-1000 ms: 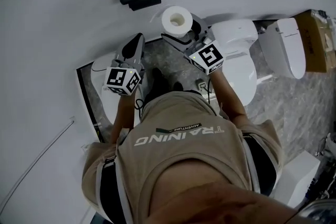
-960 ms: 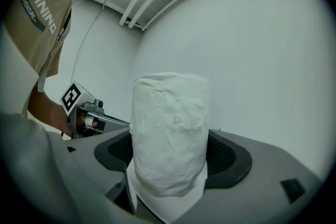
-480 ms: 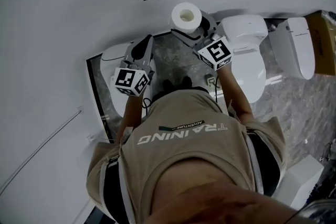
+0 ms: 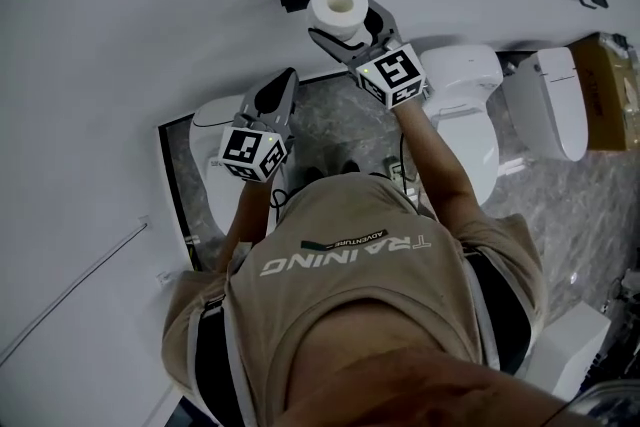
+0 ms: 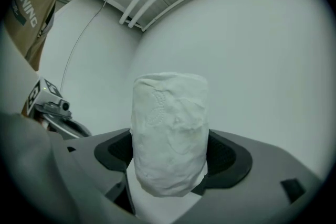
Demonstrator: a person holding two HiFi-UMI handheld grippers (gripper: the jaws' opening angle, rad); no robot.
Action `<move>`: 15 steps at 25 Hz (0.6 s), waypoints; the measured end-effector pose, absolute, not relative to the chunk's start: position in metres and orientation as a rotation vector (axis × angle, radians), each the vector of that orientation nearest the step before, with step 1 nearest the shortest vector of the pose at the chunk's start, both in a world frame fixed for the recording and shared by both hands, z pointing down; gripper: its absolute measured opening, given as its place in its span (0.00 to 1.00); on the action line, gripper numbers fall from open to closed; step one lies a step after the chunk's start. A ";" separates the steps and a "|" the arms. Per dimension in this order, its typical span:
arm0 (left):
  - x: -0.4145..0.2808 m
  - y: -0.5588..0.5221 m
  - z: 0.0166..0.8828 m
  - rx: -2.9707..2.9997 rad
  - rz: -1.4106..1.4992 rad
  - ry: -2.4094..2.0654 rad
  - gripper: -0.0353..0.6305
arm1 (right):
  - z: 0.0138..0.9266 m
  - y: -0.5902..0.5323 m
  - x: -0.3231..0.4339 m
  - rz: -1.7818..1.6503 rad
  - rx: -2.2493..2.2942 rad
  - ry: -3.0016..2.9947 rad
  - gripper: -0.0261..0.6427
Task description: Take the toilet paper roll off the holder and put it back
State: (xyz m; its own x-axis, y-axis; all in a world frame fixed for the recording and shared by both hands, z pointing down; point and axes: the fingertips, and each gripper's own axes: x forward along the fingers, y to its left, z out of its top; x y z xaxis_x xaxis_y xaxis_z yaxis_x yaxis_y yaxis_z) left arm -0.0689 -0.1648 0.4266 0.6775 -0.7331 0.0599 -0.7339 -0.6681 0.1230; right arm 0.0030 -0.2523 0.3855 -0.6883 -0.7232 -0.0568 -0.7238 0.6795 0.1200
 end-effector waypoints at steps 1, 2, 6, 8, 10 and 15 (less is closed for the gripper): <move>-0.070 -0.165 0.426 2.755 0.003 -1.206 0.05 | 0.381 -0.267 -0.002 0.212 -1.253 2.856 0.57; -0.072 -0.166 0.425 2.759 -0.001 -1.202 0.05 | 0.377 -0.281 -0.007 0.211 -1.269 2.835 0.57; -0.082 -0.171 0.422 2.765 -0.001 -1.205 0.05 | 0.363 -0.338 -0.024 0.204 -1.336 2.776 0.57; -0.087 -0.174 0.421 2.762 -0.006 -1.216 0.05 | 0.363 -0.361 -0.031 0.183 -1.369 2.769 0.57; -0.094 -0.177 0.420 2.753 -0.010 -1.229 0.05 | 0.368 -0.382 -0.037 0.157 -1.411 2.769 0.57; -0.110 -0.185 0.424 2.734 -0.009 -1.249 0.05 | 0.379 -0.410 -0.047 0.177 -1.571 2.764 0.57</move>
State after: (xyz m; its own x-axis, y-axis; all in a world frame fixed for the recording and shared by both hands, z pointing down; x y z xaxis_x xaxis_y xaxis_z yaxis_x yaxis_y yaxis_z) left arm -0.1104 -0.1846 0.4243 0.6561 -0.7530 0.0507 -0.7521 -0.6469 0.1255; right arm -0.0472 -0.4100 0.3790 -0.5126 -0.8585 -0.0182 -0.8537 0.5073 0.1176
